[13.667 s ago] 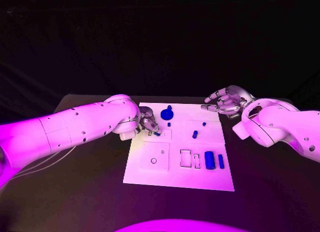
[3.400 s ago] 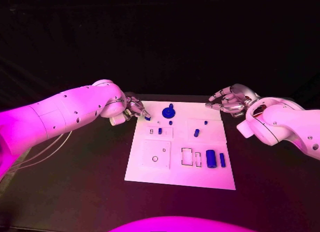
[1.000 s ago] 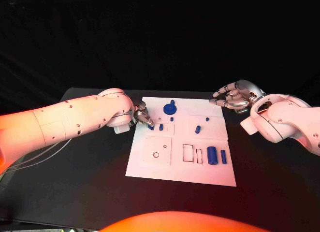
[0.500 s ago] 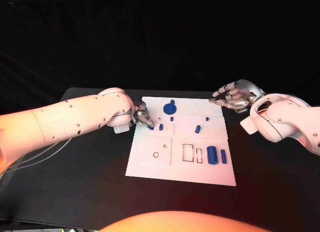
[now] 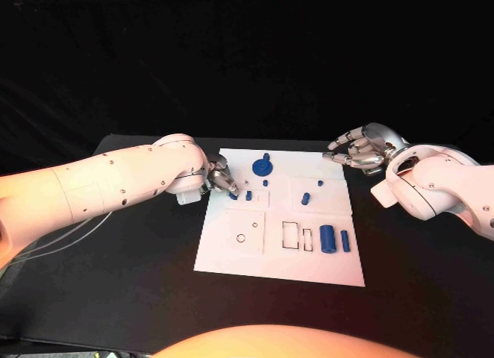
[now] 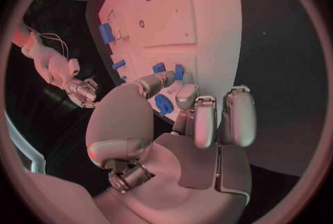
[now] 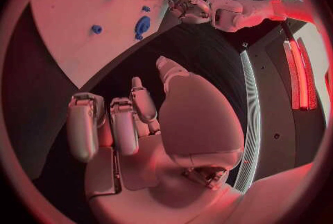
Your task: Assemble the parts on the task board
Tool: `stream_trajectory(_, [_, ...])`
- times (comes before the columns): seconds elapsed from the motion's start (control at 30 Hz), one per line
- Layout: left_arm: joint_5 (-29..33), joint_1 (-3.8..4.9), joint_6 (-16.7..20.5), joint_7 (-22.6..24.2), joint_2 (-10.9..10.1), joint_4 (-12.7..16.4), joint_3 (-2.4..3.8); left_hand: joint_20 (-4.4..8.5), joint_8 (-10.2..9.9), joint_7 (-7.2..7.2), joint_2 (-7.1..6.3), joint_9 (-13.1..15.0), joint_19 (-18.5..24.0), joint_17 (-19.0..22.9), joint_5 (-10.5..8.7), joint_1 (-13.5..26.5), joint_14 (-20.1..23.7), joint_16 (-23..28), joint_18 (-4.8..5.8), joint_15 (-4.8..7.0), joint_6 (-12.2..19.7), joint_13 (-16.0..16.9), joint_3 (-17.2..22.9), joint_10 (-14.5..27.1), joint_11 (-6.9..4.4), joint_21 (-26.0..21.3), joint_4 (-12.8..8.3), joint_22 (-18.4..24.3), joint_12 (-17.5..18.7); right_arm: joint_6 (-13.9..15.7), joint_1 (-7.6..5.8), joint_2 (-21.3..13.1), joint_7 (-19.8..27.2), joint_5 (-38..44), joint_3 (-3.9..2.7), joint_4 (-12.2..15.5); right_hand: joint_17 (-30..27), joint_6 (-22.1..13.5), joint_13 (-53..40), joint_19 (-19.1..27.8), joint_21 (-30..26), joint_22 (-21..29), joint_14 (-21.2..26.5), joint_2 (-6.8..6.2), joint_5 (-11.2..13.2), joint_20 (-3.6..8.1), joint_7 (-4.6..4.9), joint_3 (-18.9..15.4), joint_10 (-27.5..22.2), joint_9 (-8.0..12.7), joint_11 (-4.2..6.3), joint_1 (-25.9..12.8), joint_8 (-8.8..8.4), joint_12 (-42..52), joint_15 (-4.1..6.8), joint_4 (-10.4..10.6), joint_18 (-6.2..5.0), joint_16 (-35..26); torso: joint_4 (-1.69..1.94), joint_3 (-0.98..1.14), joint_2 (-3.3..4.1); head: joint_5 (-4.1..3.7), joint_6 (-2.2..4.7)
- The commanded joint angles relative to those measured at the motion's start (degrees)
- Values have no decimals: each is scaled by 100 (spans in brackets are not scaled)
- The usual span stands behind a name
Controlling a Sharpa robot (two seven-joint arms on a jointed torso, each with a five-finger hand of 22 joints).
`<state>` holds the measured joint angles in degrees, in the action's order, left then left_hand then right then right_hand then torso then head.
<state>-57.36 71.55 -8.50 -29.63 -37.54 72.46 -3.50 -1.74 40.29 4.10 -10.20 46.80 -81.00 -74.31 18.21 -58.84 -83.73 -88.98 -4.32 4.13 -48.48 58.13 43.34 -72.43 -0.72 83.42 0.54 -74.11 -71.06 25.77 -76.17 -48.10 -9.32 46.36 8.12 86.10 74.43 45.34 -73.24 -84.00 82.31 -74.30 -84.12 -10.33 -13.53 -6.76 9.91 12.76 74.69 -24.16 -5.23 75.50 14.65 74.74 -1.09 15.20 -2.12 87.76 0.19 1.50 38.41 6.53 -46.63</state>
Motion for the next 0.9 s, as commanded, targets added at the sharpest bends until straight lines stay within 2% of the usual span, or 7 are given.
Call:
stream_trajectory(0.03, [42, -30, -59, 0, 53, 13, -21, 37, 478, -275, 183, 135, -158, -1569, 358, 9, -627, -102, 153, 108, -537, 118, 647, -548, -179, 76, -115, -416, -121, -7, 4, 4, 15, 10, -1, 1, 1024, -32, 36, -240, -53, -1040, -445, 23, -58, 34, 1, 3, -136, -11, 17, 78, 97, -80, 49, 102, 14, -53, -4, 1, 1, -13, -7])
stream_trajectory(0.27, [108, -30, -84, 4, 116, -39, -24, 66, 552, -325, 287, 205, -163, -1569, 309, 120, -627, -102, 155, 138, -620, 176, 487, -590, -216, 74, 0, -422, -149, -8, 5, 6, 17, 10, -1, 1, 1023, -38, 40, -236, -65, -1033, -445, 20, -62, 35, 0, 7, -138, -10, 18, 75, 110, -82, 50, 101, 11, -54, 0, -2, -3, -28, -13])
stream_trajectory(0.63, [132, -30, -90, 6, 157, -86, -33, 89, 588, -358, 330, 254, -171, -1569, 255, 198, -627, -102, 157, 160, -664, 226, 304, -624, -242, 74, 86, -432, -174, -11, 5, 7, 20, 10, -1, 0, 1023, -40, 42, -235, -69, -1031, -445, 20, -63, 36, 0, 9, -139, -9, 18, 74, 114, -83, 51, 101, 10, -55, -1, -4, 2, -43, -9])
stream_trajectory(0.77, [133, -31, -81, 7, 167, -113, -36, 103, 586, -372, 359, 280, -175, -1569, 202, 278, -627, -102, 159, 172, -671, 231, 85, -625, -254, 71, 200, -434, -168, -12, 5, 7, 21, 9, -1, 0, 1023, -40, 42, -235, -69, -1031, -445, 20, -63, 36, 0, 9, -139, -9, 18, 74, 114, -83, 51, 101, 10, -55, 0, -4, 0, -48, -14])
stream_trajectory(0.9, [133, -31, -85, 7, 169, -133, -37, 115, 570, -386, 308, 302, -178, -1569, 191, 365, -627, -102, 159, 182, -674, 247, -209, -627, -264, 67, 321, -436, -170, -14, 6, 7, 23, 8, -1, -1, 1023, -40, 42, -235, -69, -1031, -445, 20, -63, 36, 0, 9, -139, -9, 18, 74, 114, -83, 51, 101, 10, -55, 4, -5, 0, -52, -21])
